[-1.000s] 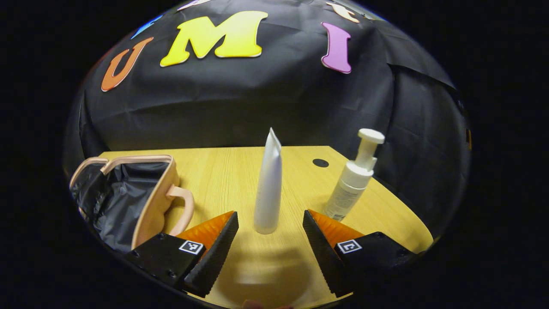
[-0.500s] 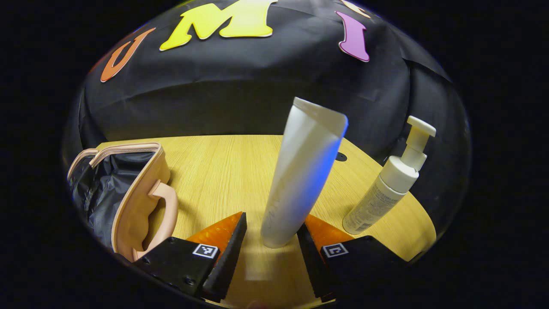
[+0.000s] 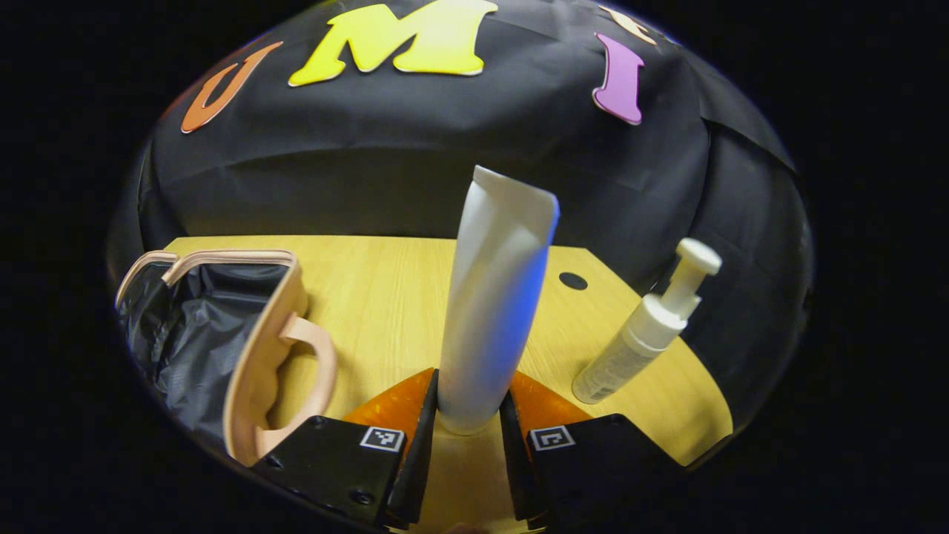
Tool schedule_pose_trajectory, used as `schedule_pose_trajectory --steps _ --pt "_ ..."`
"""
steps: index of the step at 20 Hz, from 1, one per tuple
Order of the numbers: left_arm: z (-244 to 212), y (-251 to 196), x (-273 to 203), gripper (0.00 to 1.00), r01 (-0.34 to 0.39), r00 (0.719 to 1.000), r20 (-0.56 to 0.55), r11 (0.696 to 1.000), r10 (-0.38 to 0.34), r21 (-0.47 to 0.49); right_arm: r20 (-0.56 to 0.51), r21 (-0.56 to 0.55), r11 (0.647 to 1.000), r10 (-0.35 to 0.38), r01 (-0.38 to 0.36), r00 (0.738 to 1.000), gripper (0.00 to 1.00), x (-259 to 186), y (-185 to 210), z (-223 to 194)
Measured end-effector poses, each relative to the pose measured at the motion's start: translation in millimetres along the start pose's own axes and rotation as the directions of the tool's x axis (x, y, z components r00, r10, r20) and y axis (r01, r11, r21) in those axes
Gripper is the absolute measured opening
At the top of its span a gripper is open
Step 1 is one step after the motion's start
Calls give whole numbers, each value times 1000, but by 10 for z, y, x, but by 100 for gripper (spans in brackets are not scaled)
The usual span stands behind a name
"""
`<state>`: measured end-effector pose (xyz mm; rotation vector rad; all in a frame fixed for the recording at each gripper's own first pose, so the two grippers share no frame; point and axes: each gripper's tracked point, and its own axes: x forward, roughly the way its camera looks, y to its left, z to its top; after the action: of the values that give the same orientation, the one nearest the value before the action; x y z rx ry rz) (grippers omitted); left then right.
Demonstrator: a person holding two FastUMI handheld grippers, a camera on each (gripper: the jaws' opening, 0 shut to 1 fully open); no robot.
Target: First open the suitcase, pack the skin care products into it, and then close the suitcase.
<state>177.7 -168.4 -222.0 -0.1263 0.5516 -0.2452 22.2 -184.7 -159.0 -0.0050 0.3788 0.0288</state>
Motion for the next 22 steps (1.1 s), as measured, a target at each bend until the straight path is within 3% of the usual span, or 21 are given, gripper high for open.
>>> schedule_pose_trajectory --steps 6,10,17,22 --pt "131 317 -1118 47 -26 1000 -2 999 26 -32 -35 37 995 91 -90 995 81 591 635 -262" --pt "9 597 -1610 47 -77 996 -40 994 74 -74 -64 37 997 75 -73 995 81 1061 792 -420" --pt "-12 1227 -2113 47 -220 975 -49 970 216 -101 -132 100 995 -7 20 991 81 1692 775 -719" --pt "-139 1508 -2245 47 -280 959 -85 948 270 -148 -145 98 995 -14 28 989 69 1888 843 -784"
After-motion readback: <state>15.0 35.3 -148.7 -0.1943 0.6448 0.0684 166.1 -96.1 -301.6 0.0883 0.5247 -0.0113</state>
